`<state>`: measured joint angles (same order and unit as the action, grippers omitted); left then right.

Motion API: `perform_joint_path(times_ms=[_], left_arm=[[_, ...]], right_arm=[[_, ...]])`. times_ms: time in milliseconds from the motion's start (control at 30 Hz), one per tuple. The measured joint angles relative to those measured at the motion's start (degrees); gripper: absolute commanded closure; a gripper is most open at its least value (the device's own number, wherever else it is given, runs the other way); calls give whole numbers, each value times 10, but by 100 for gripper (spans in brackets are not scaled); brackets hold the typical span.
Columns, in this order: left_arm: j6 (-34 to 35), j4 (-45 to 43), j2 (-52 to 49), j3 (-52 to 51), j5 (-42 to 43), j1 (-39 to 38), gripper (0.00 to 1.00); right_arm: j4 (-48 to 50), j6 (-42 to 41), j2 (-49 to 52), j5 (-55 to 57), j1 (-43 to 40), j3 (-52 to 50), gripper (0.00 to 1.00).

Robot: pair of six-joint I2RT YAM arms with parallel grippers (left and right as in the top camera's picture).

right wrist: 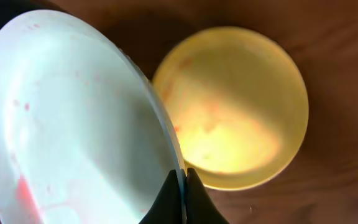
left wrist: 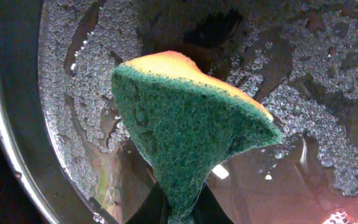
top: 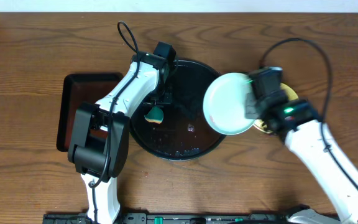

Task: Clean dirty plates on tray and stack at the side
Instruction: 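Lift the pale green plate with right gripper and carry it right, then place the pale green plate on the stack and release, then move left gripper to the small black tray and drop the sponge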

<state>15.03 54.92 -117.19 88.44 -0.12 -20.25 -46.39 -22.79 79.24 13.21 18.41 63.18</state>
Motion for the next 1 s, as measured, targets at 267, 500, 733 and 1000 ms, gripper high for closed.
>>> perform_joint_path(times_ms=[267, 500, 733, 1000], left_arm=[[0, 0, 0, 0, 5, 0, 92], [0, 0, 0, 0, 9, 0, 92], [0, 0, 0, 0, 11, 0, 92], [0, 14, 0, 2, 12, 3, 92]], right_arm=[[-21, 33, 3, -94, -184, 0, 99], [7, 42, 43, -98, -269, -22, 99], [30, 42, 115, -103, -292, -39, 63], [34, 56, 123, -153, -292, -39, 39]])
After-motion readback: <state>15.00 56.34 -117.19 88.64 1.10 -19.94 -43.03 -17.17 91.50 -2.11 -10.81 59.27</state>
